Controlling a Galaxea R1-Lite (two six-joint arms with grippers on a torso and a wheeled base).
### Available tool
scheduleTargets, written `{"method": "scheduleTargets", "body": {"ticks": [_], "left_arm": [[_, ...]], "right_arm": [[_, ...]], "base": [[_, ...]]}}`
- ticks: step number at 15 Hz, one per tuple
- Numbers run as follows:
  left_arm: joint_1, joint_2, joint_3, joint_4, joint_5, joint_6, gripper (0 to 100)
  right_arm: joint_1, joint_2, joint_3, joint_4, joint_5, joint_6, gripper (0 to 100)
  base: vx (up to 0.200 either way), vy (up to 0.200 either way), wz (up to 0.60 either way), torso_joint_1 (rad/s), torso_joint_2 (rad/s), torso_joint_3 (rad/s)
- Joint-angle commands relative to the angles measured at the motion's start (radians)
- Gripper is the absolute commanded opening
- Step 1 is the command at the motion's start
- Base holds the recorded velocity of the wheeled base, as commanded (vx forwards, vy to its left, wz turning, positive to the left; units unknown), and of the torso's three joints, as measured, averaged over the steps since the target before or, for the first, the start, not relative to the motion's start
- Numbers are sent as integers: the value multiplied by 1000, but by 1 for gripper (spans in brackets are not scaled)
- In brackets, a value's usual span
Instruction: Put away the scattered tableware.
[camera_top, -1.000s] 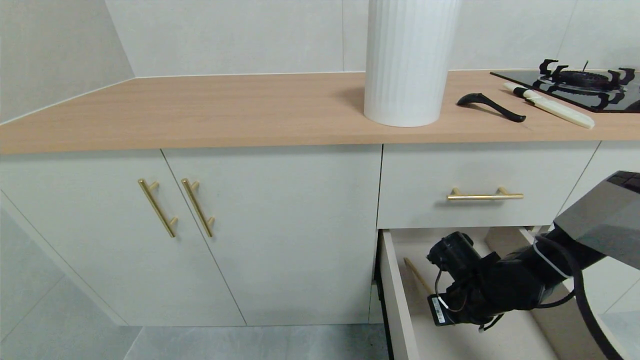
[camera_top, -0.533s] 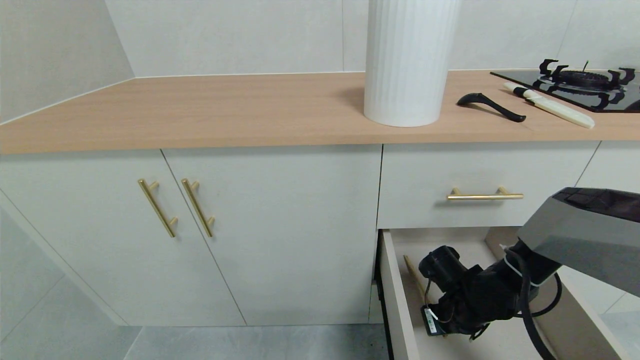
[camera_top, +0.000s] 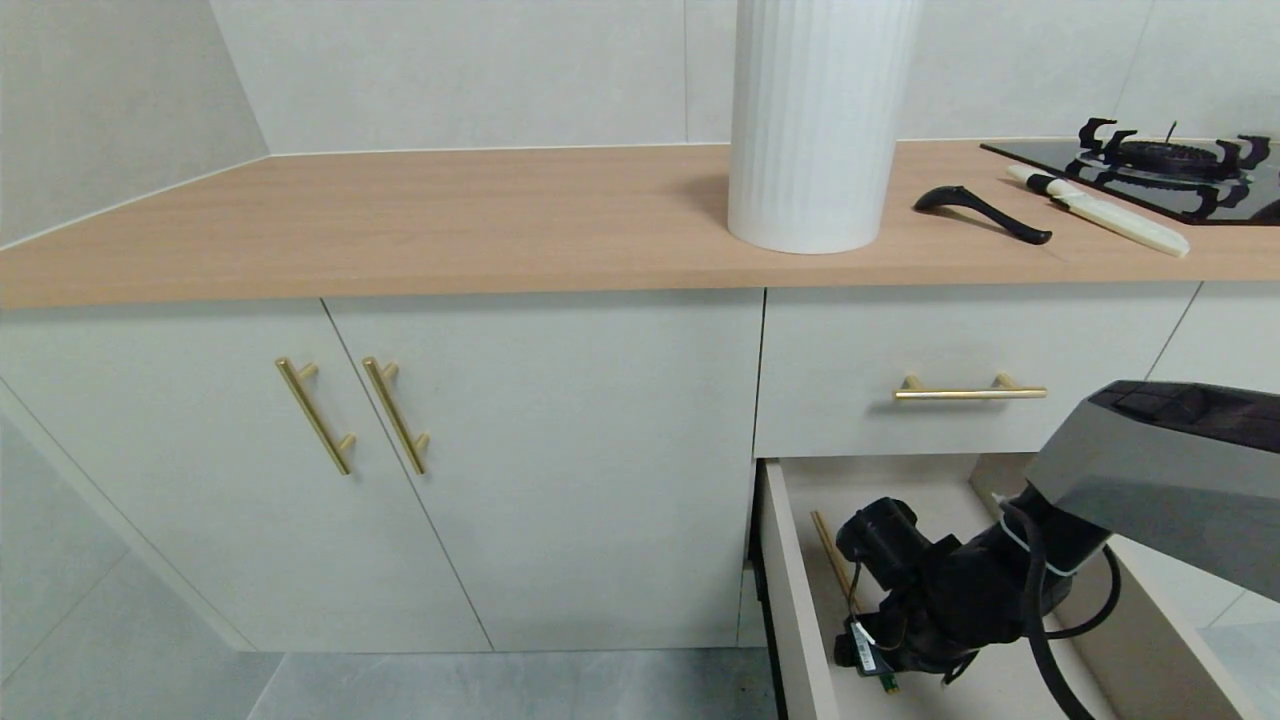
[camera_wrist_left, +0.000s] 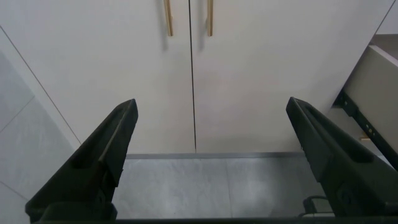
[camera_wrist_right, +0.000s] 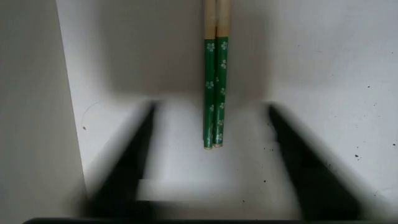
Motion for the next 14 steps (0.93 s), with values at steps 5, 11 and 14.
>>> {"method": "scheduleTargets", "body": {"ticks": [5, 11, 14], "left_arm": [[0, 0, 0, 0, 0, 0, 100], [0, 0, 0, 0, 0, 0, 100], [0, 0, 0, 0, 0, 0, 100]], "right_arm": [[-4, -96, 12, 7, 0, 0, 100], [-75, -522, 47, 8, 0, -17, 100], [-119, -679, 78, 0, 2, -106, 100]], "base": [[0, 0, 0, 0, 0, 0], [0, 0, 0, 0, 0, 0], [0, 0, 0, 0, 0, 0]]}}
